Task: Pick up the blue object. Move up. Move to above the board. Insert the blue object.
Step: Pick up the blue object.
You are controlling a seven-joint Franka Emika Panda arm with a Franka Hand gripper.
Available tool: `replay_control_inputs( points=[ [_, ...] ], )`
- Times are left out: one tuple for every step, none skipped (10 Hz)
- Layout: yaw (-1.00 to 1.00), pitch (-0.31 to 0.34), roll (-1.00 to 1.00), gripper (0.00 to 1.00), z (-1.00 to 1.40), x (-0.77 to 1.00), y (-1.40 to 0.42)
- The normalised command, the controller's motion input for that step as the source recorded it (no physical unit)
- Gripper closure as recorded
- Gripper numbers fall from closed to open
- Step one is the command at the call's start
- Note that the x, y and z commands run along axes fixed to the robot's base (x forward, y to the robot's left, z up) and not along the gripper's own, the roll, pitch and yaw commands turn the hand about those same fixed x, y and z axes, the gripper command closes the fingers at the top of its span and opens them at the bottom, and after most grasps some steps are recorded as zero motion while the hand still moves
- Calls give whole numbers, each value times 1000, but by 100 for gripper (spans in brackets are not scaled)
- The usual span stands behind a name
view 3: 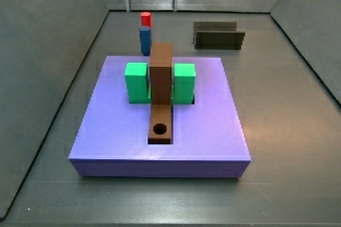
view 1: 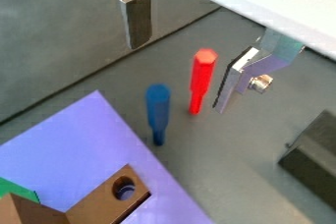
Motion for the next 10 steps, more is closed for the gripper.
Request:
replay_control_inputs(
  points=[
    [-9,-74,140,0,-506,-14,-131],
    [-83,-17,109,0,-414,0,-137],
    [-166,0,164,0,-394,0,-91],
    [-220,0,193,0,-334,0,0],
    [-206,0,184,0,-317,-40,0],
    [-194,0,149,0,-306,-51,0],
    [-149,0,103,0,-286,-40,0],
    [-123,0,119,0,-311,-57,0],
    [-106,-3,113,0,-306,-66,0],
    [-97,0,113,0,-280,-69,0]
  ],
)
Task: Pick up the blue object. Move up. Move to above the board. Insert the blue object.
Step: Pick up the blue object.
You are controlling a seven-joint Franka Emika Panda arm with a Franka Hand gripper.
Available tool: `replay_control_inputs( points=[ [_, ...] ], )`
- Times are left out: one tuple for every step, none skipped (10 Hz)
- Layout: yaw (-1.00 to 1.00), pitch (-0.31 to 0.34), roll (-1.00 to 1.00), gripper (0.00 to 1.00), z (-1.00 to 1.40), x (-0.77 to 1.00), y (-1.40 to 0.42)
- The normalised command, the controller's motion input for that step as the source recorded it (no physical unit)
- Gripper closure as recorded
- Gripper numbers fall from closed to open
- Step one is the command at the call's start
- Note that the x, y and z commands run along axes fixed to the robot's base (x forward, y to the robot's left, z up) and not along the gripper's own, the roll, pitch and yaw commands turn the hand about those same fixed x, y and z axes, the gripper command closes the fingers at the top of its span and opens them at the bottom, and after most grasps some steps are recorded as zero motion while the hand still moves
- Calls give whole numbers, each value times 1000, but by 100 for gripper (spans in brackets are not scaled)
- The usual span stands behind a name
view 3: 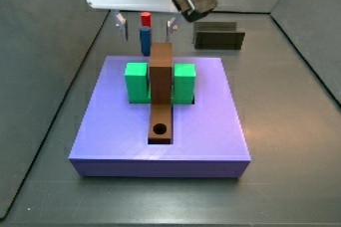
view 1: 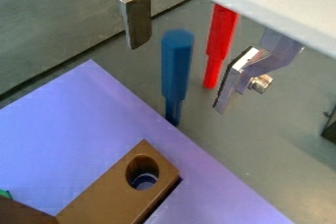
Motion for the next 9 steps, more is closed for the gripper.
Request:
replay_control_inputs(
  points=[
    [-91,0,133,0,-220,-77,0],
    [0,0,-4,0,0,0,0],
    [0,0,-69,0,0,0,23],
    [0,0,-51,0,0,0,0],
    [0,0,-20,0,29,0,0],
    [-14,0,-17,0,34,0,0],
    [-46,0,-10,0,71,-57,0],
    [-49,0,-10,0,86,-91,11],
    [-46,0,-21,0,89,-91,31]
  ],
)
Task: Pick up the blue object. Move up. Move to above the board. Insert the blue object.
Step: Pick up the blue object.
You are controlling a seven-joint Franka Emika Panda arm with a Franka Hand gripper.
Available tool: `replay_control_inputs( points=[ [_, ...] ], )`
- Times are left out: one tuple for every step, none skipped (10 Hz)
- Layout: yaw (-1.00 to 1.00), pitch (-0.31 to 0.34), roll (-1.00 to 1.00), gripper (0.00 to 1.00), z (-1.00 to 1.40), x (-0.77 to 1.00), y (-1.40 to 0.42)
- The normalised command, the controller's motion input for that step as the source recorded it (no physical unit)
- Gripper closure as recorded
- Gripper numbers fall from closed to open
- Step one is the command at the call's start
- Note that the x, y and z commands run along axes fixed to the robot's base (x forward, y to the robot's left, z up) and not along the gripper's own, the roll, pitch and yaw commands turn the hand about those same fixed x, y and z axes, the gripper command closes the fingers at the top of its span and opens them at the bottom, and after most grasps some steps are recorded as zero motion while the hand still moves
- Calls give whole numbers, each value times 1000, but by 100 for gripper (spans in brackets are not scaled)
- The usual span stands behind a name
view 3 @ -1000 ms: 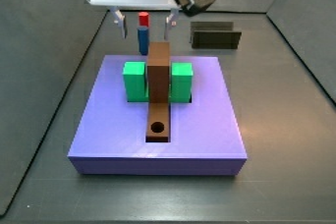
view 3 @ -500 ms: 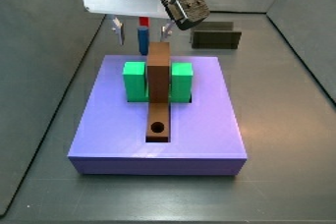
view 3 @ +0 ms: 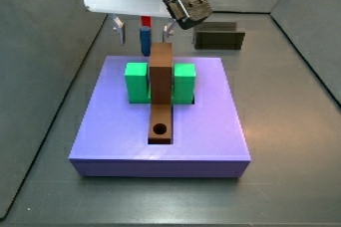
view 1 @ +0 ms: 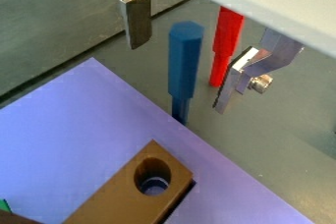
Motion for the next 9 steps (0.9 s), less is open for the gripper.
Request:
replay_control_inputs(
  points=[
    [-57,0,-39,0,89,-63,0],
    [-40,0,-43,0,57,0,0],
    [-31,0,-53,0,40,0,0],
    [-26,0,-47,0,11,-31,0],
    [0,0,-19,0,0,0,31],
    [0,0,-36,0,0,0,29],
    [0,0,-54,0,0,0,17],
    [0,-6,-61,0,0,0,26],
    [0,-4,-44,0,0,0,0]
  ],
)
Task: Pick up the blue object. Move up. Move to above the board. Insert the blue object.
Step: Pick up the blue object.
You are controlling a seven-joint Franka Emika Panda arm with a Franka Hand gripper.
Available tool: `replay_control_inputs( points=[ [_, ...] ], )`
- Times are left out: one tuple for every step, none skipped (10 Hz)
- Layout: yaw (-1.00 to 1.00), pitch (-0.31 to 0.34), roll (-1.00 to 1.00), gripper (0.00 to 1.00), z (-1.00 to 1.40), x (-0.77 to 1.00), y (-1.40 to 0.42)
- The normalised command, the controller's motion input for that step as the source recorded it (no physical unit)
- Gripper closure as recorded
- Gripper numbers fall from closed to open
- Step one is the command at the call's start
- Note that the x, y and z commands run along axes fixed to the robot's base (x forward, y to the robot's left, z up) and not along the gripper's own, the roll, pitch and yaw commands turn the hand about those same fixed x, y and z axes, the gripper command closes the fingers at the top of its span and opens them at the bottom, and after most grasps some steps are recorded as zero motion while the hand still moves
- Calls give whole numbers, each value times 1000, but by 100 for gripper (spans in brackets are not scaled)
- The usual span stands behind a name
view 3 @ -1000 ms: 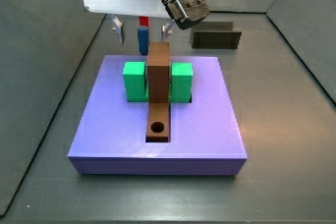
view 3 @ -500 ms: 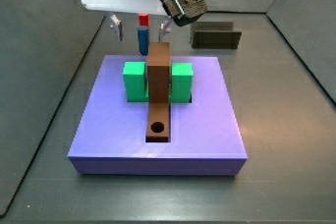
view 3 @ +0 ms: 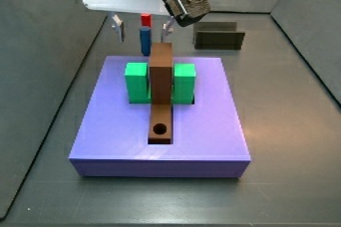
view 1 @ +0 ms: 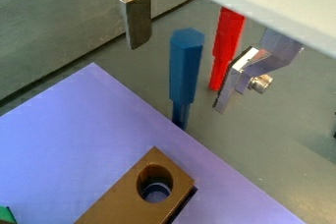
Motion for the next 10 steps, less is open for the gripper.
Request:
replay_control_inputs(
  points=[
    [0,-3,-31,0,0,0,0],
    [0,-7,-40,0,0,0,0],
    [0,0,0,0,0,0,0],
    [0,0,0,100,0,0,0],
    [0,0,0,100,0,0,0],
    [0,0,0,100,0,0,0],
    [0,0,0,100,0,0,0],
    [0,0,0,100,0,0,0],
    [0,0,0,100,0,0,0],
    [0,0,0,100,0,0,0]
  ],
)
